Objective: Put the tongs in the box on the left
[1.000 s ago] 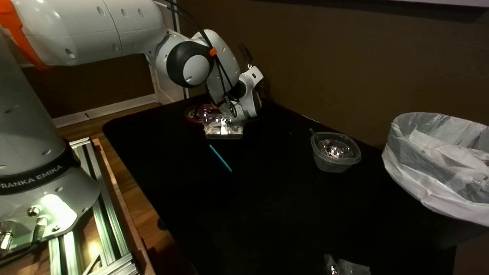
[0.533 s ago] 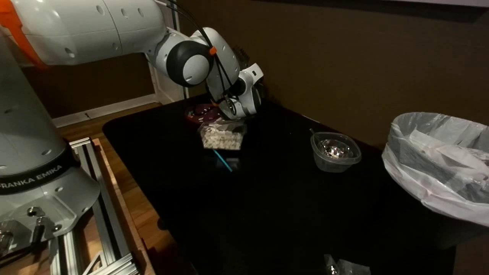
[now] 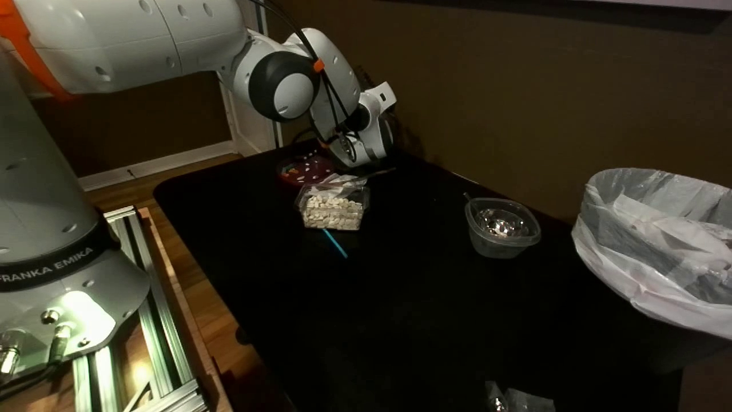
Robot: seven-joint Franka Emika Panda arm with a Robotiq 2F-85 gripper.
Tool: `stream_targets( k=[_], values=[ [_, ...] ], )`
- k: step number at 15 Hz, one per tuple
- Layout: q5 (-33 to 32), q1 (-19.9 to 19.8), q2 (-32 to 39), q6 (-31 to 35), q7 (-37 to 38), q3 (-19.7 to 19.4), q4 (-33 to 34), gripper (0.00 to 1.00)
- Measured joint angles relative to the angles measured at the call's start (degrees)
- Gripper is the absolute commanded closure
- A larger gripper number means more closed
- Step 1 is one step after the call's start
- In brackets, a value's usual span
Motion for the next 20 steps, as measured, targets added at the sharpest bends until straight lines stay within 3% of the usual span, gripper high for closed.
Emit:
stream_targets(
  k=[9, 14, 15, 20],
  values=[
    [-15.1, -2.7, -8.2, 5.7, 15.2, -0.5, -4.1, 0.0],
    [-22.1, -4.4, -13.0, 17.3, 23.1, -1.6, -6.7, 0.0],
    [-25.4, -5.6, -13.8, 17.7, 24.2, 0.3, -6.8, 0.0],
    [-45.2, -15.3, -16.5, 16.9, 26.0, 17.8, -8.2, 0.0]
  ],
)
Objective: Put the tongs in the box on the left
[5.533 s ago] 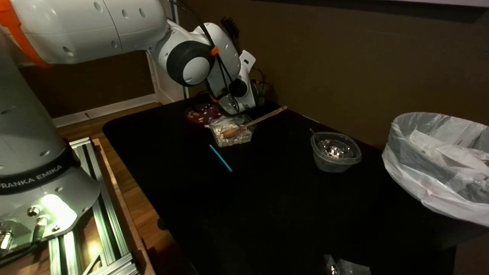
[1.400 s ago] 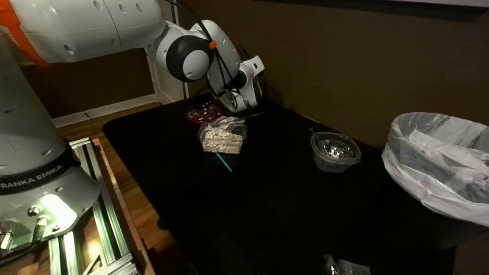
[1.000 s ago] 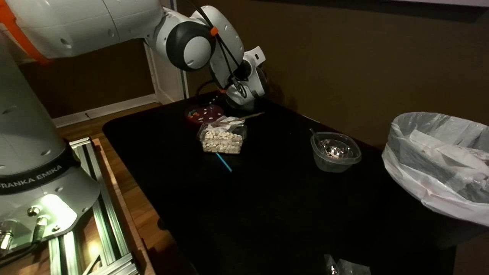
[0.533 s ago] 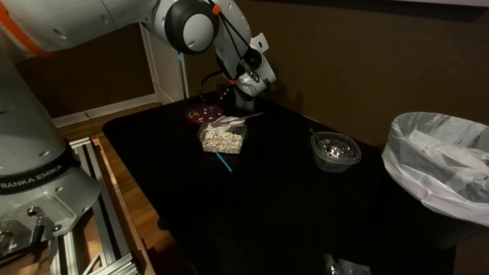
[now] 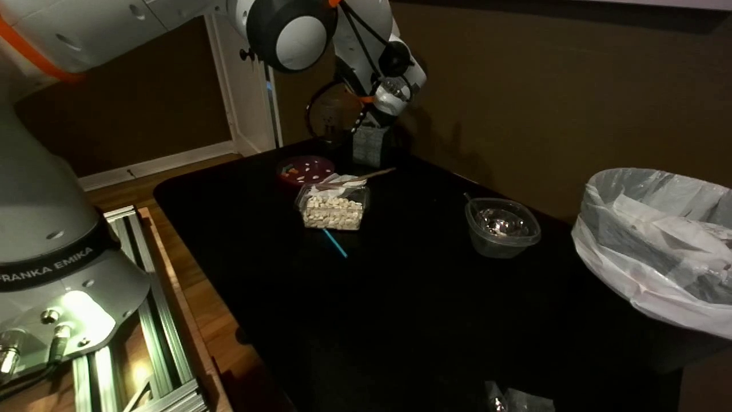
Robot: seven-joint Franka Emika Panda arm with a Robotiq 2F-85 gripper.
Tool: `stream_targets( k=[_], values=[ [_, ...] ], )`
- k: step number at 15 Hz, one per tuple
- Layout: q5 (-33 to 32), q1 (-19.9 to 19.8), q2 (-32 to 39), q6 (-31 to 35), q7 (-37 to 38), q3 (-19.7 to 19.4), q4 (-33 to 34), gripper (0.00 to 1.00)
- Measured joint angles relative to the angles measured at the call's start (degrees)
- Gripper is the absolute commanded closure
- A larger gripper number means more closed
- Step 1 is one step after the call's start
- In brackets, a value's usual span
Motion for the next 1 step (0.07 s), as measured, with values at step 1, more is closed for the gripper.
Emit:
stream_targets(
  k=[1],
  values=[
    [-2.2, -1.7, -0.6, 0.0, -0.2, 2.4, -1.0, 0.0]
  ],
)
